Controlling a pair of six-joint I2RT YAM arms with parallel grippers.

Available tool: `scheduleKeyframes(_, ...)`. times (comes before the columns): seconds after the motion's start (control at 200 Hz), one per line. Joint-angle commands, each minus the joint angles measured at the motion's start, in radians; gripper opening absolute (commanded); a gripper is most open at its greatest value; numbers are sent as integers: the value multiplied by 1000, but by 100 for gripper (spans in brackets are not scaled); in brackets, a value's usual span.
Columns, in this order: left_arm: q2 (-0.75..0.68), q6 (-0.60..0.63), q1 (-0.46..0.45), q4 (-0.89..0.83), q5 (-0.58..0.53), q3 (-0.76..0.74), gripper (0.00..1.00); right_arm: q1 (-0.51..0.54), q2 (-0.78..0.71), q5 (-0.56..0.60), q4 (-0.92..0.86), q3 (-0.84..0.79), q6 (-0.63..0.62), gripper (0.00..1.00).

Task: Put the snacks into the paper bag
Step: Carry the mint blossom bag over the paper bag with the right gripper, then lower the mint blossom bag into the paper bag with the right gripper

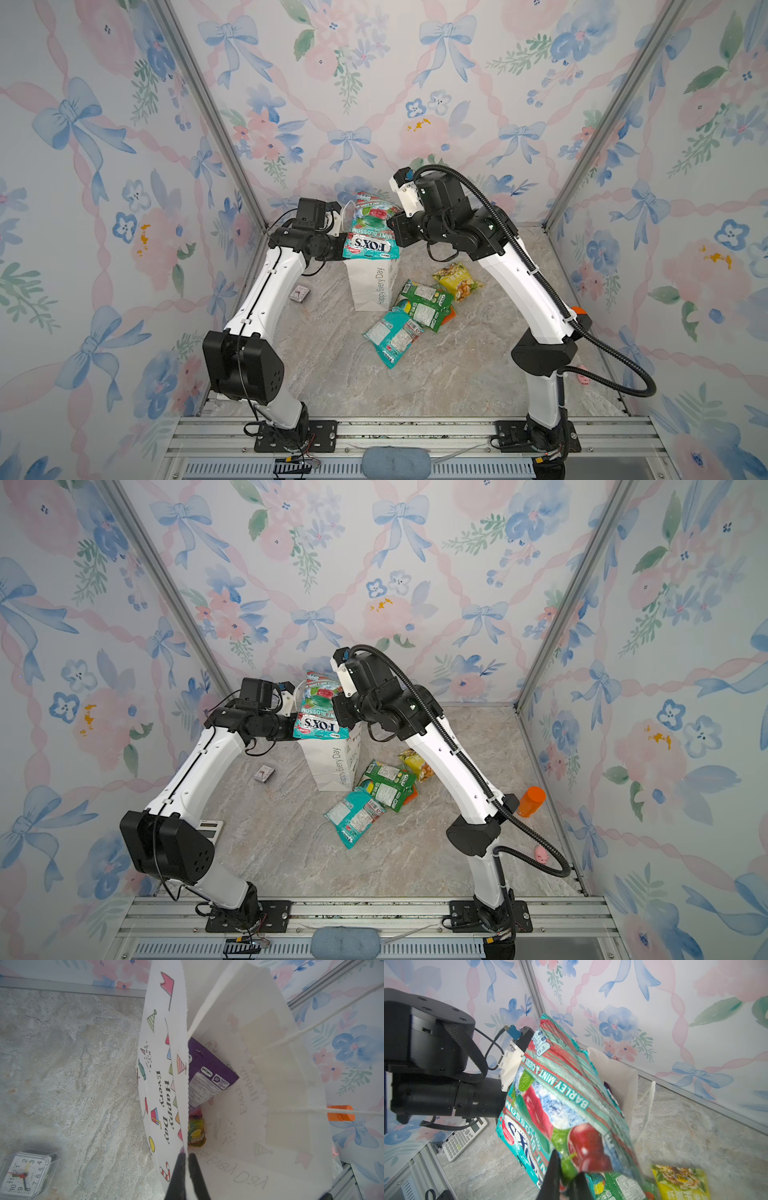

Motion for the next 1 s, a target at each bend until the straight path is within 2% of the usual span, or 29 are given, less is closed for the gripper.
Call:
scheduleKeyframes(0.0, -19, -10, 1, 17, 5, -10, 0, -17, 3, 13, 14, 36, -36, 0)
scheduleKeyframes(0.485, -16, -9, 1, 16, 5, -10, 0, -53, 11, 43, 84, 36, -70, 0)
scheduleKeyframes(0.995, -13, -10, 2, 17, 7, -10, 0, -58, 101, 21, 195, 50, -56, 0)
